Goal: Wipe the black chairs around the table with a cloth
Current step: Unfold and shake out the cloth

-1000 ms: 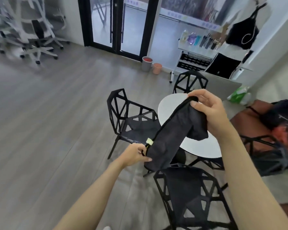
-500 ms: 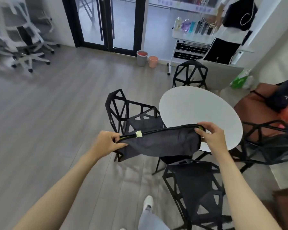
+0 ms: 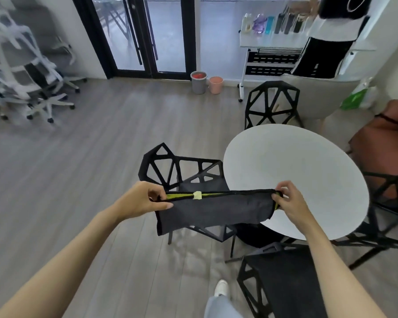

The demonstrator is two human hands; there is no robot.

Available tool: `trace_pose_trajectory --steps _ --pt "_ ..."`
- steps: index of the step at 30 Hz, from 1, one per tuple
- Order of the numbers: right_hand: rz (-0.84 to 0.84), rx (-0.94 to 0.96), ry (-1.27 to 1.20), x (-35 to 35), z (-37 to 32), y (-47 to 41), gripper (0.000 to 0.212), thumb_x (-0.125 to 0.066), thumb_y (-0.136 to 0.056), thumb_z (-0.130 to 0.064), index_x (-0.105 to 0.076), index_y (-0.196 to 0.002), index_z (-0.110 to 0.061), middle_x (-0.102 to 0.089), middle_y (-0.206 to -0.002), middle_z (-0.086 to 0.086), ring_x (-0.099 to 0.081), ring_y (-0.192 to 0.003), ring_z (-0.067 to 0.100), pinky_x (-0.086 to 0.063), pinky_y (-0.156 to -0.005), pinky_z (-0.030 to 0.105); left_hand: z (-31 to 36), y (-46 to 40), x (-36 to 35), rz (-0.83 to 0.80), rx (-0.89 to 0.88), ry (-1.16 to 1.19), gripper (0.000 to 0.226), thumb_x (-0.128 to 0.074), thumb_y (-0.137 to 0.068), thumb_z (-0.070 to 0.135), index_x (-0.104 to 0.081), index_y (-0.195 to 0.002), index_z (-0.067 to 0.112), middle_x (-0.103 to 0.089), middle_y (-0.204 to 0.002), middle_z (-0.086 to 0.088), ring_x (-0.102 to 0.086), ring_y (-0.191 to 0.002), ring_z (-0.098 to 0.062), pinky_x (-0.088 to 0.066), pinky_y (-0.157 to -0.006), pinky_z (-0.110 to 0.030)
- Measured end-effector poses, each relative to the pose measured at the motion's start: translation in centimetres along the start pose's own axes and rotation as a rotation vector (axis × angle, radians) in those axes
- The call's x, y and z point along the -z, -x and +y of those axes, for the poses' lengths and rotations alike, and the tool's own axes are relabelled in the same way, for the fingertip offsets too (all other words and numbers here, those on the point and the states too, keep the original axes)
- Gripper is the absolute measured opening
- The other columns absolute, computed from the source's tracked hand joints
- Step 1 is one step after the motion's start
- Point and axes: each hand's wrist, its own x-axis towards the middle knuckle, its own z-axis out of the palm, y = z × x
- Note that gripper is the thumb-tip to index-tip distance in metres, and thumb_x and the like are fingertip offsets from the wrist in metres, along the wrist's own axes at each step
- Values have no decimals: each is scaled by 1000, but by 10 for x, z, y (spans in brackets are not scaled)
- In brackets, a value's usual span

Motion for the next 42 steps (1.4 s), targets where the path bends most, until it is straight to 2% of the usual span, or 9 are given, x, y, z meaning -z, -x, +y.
trace_pose_trajectory --steps 7,12,15,21,27,34,37,40,42 --pt "-32 36 -20 -26 -2 -55 14 -83 -85 -7 -72 -93 -11 -72 -94 5 -67 -81 16 -55 -71 28 6 -70 20 189 -24 3 31 -84 -85 33 -63 -64 24 -61 -62 3 -53 -56 -8 -38 -55 -14" --pt "-30 -15 -70 -42 -9 -86 17 -77 -90 -7 -62 -88 1 -66 -90 25 -70 -73 29 -61 -71 37 -16 -99 46 301 6 -39 34 -86 -84 32 -61 -62 22 -59 -58 5 -51 -53 -8 -36 -51 -13" --pt "-147 -38 -24 -45 -22 -99 20 -75 -93 -7 -57 -88 1 -71 -85 20 -74 -81 30 -61 -82 40 -41 -117 67 330 17 -48 38 -86 -84 33 -58 -61 21 -56 -55 5 -48 -52 -7 -35 -50 -15" --pt "-135 -79 29 -64 -52 -118 18 -69 -91 4 -52 -86 3 -77 -91 19 -72 -80 22 -53 -78 30 -74 -154 106 387 -47 -62 46 -87 -81 40 -54 -55 20 -49 -49 5 -42 -48 -9 -30 -48 -20" --pt "-13 -74 65 -77 -69 -127 24 -80 -86 -3 -57 -85 2 -74 -84 22 -72 -78 24 -61 -79 35 -89 -181 144 223 -174 -93 45 -82 -81 50 -56 -57 22 -46 -51 1 -36 -49 -10 -28 -50 -26" --pt "202 -62 186 -71 -69 -127 16 -78 -87 -6 -79 -100 -17 -79 -89 -1 -75 -88 14 -56 -84 31 -80 -199 154 -201 -328 -259 41 -82 -81 54 -56 -65 28 -55 -58 3 -43 -52 -15 -35 -52 -22" --pt "245 -98 201 -67 -64 -118 16 -74 -91 -5 -80 -96 -19 -79 -90 -5 -74 -88 10 -55 -85 29 -70 -208 140 -271 -395 -268 38 -77 -90 45 -51 -69 27 -53 -59 1 -41 -52 -11 -35 -53 -19" --pt "293 -177 163 -64 -57 -109 17 -70 -94 -3 -78 -95 -18 -78 -89 0 -72 -87 17 -60 -87 38 -62 -215 122 -244 -379 -190 19 -74 -93 43 -59 -98 32 -56 -61 14 -56 -60 0 -42 -63 -12" --pt "319 -224 169 -62 -51 -104 17 -67 -96 -3 -76 -96 -17 -75 -90 3 -70 -86 21 -60 -86 41 -59 -223 110 -240 -280 -179 32 -73 -94 44 -60 -122 35 -58 -64 20 -58 -65 7 -46 -70 -15"
